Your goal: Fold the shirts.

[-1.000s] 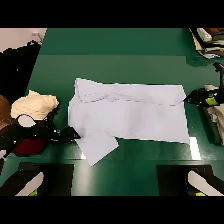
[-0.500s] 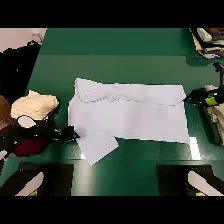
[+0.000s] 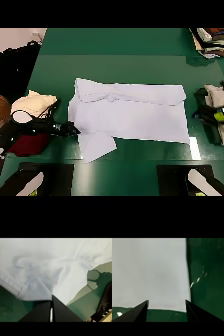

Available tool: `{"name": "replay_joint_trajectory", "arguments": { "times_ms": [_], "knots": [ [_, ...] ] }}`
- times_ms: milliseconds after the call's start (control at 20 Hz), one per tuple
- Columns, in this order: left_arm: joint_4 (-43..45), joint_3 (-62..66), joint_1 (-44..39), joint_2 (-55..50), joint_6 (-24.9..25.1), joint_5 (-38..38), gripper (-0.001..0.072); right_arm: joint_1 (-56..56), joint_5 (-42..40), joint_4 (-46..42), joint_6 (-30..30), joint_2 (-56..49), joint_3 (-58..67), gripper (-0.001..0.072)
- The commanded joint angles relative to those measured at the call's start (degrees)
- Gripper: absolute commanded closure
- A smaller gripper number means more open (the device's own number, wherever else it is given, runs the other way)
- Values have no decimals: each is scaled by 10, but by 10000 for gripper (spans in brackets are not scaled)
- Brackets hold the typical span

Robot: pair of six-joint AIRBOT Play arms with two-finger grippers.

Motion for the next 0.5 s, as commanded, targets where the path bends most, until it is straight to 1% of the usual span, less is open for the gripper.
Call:
{"name": "replay_joint_trajectory", "arguments": {
  "times_ms": [0, 50, 100, 150, 200, 250, 450],
  "knots": [
    [-2, 22, 0, 1, 13, 0, 682, -96, 6, -23, 0, 24, -101, 170],
    [-1, 23, 0, 1, 13, 3, 682, -117, 0, -23, 0, 23, -123, 177],
    [-1, 23, 0, 1, 13, 5, 682, -133, -11, -22, 0, 23, -140, 209],
    [-1, 23, 0, 1, 13, 4, 682, -143, -20, -22, 0, 23, -152, 216],
    [-1, 23, 0, 1, 13, 5, 681, -146, -28, -23, 0, 23, -160, 261],
    [-1, 23, 0, 1, 13, 7, 682, -145, -35, -22, 0, 23, -165, 284],
    [-2, 23, 0, 0, 13, 18, 681, -86, -57, -19, 0, 8, -168, 283]
  ]
}}
